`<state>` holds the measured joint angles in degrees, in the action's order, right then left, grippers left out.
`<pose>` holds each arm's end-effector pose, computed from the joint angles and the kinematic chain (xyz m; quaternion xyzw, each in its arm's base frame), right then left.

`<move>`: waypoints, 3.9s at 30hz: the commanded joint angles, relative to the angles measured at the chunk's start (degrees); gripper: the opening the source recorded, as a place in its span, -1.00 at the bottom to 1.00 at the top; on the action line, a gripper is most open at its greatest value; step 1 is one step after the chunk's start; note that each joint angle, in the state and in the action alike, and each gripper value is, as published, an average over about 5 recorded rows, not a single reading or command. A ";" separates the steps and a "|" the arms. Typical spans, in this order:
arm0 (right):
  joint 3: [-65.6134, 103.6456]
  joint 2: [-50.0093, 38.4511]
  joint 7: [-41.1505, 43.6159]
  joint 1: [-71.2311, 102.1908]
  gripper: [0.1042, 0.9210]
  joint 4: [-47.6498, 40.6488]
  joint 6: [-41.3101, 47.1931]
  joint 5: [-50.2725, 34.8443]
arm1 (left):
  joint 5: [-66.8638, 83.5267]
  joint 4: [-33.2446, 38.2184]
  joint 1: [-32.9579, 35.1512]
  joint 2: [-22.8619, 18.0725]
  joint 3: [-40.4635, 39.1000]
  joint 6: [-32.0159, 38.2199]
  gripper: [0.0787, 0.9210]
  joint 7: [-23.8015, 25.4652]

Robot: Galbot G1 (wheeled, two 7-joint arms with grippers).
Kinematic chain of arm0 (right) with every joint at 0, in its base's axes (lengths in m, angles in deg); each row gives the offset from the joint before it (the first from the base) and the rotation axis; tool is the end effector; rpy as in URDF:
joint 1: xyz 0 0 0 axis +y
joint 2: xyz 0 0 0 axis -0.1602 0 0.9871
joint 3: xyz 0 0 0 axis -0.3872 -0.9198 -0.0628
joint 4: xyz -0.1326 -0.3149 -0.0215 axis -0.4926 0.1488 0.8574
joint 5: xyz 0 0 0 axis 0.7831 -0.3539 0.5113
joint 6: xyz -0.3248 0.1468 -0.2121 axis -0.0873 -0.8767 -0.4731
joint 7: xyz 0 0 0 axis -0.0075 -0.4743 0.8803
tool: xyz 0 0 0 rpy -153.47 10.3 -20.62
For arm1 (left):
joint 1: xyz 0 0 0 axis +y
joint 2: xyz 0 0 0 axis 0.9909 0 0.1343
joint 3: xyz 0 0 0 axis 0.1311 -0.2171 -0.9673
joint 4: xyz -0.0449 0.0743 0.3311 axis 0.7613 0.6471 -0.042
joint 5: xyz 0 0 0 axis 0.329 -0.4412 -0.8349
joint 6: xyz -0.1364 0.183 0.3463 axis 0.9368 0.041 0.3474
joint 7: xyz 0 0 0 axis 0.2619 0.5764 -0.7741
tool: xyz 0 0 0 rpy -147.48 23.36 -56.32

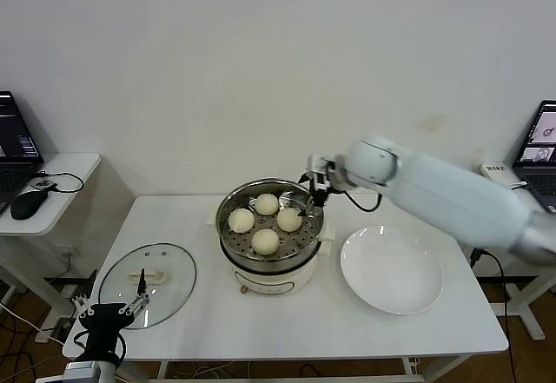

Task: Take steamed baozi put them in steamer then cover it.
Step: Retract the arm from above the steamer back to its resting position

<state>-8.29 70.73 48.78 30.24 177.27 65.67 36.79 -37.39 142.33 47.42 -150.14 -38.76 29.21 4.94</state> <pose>0.5359 0.0558 -0.0985 0.4497 -0.7559 0.4414 0.1776 0.2042 0.0894 -0.2876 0.0916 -0.9882 -0.1207 0.0225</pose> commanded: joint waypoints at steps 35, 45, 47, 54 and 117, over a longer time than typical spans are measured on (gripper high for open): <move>97.82 32.13 -18.15 100.25 0.76 17.11 -36.98 13.26 | -75.19 -21.34 0.25 6.40 2.13 9.86 0.77 -5.44; 98.55 32.25 -18.74 100.60 0.76 17.02 -36.90 13.05 | -79.91 -31.90 -11.93 9.12 0.53 9.13 0.77 -4.61; 98.81 32.49 -18.76 100.96 0.76 16.92 -37.08 13.13 | -79.85 -33.84 -13.80 9.97 -0.05 8.57 0.77 -4.20; 99.35 32.63 -18.77 102.42 0.76 16.08 -37.75 13.33 | -79.78 -38.12 -19.19 11.64 -1.78 7.40 0.77 -3.88; 97.83 34.62 -18.13 102.54 0.76 12.74 -38.18 15.22 | -76.00 -54.73 -34.14 11.21 -7.31 11.52 -0.30 -5.09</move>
<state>89.80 105.29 30.60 132.76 190.06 27.64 51.78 -113.92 87.61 13.03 -138.97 -46.41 40.39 1.05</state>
